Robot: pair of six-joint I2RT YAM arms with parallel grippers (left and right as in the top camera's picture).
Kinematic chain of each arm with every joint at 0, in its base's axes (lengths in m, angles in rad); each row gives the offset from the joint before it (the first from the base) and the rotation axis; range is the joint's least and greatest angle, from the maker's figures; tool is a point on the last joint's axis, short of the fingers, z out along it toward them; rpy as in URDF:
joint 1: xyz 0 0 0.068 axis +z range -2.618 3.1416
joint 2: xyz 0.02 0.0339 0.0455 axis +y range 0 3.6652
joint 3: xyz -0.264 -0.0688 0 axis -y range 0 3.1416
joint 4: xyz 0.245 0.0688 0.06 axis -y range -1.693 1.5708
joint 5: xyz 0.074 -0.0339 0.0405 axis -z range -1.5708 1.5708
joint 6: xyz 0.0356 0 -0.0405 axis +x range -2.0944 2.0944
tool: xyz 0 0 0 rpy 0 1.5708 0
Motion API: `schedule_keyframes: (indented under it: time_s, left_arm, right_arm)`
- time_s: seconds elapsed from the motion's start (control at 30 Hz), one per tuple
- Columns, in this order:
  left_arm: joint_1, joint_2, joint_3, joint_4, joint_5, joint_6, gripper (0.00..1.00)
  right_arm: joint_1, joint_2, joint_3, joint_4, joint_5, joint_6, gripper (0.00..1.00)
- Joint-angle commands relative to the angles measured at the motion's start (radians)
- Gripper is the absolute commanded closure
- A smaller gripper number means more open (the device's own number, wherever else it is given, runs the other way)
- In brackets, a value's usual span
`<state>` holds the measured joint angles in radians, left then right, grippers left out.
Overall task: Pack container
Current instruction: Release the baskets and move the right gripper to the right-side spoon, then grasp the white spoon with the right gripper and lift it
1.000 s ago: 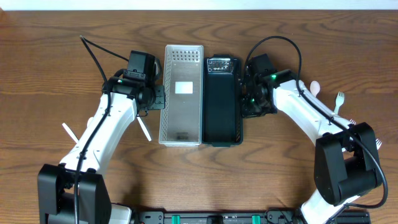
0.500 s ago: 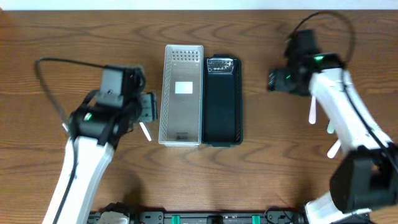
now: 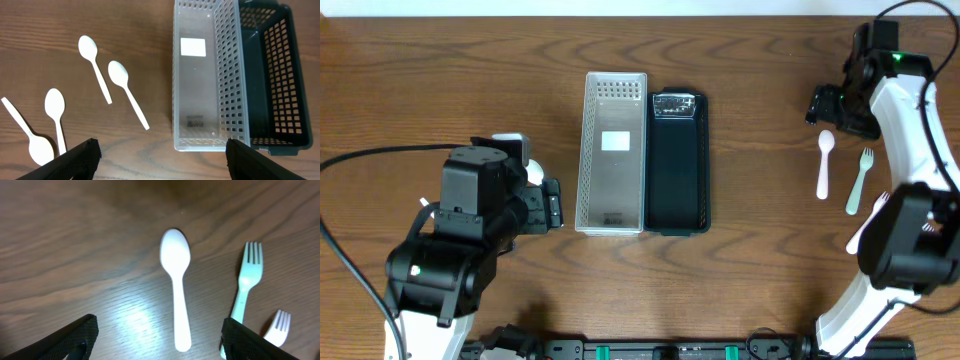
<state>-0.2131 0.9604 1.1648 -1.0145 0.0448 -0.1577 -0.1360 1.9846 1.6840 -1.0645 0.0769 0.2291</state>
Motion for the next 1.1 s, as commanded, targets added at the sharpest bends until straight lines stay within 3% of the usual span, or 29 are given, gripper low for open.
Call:
schedule_keyframes:
  time_s: [0.0,0.7,1.07]
  left_arm:
    - [0.002,0.024,0.01,-0.003,-0.008,0.002,0.17]
    - [0.002,0.064,0.01,-0.002,-0.008,0.002,0.16]
    - [0.002,0.064,0.01,-0.002,-0.008,0.002,0.16]
  right_arm:
    - [-0.034,0.056,0.032,0.001,0.013,-0.014,0.18]
    - [-0.066,0.246,0.031,0.094,-0.003,-0.128,0.14]
    - [-0.067,0.326,0.031,0.114,-0.04,-0.149,0.21]
